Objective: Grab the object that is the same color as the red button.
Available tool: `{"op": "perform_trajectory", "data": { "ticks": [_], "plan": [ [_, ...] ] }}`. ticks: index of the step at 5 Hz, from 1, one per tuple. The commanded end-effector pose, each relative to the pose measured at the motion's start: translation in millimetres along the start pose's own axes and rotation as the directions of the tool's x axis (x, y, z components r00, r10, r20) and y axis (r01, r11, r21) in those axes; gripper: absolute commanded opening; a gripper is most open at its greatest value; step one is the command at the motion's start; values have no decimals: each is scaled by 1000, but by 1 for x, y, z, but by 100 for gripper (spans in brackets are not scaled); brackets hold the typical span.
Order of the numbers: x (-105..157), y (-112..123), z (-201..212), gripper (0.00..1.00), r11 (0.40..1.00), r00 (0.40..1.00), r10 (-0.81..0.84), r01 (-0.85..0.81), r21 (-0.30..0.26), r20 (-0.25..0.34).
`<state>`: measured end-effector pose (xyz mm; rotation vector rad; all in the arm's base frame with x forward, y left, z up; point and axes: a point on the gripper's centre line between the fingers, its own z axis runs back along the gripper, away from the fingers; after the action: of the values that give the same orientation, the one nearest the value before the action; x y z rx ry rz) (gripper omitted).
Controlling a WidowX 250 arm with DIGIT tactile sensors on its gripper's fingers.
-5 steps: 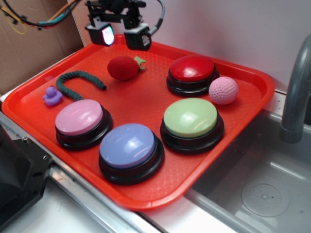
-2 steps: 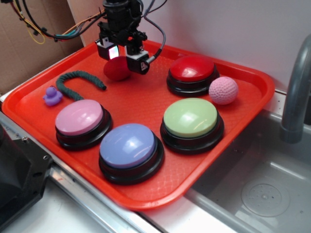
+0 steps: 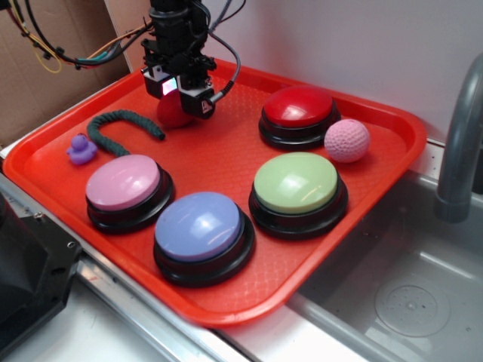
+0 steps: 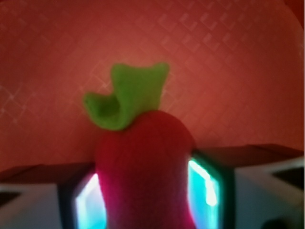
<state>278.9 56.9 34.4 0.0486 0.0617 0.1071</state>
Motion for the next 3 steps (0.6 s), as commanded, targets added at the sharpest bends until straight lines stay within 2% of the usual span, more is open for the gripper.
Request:
{"op": "perform_trajectory", "data": {
  "ticks": [1, 2, 3],
  "plan": [
    [-1, -7, 35, 0, 1000, 996, 0, -1, 5, 94],
    [-13, -17, 86, 0, 998, 980, 37, -27, -57, 194],
    [-35, -16, 134, 0, 988, 952, 130, -101, -116, 278]
  ]
}}
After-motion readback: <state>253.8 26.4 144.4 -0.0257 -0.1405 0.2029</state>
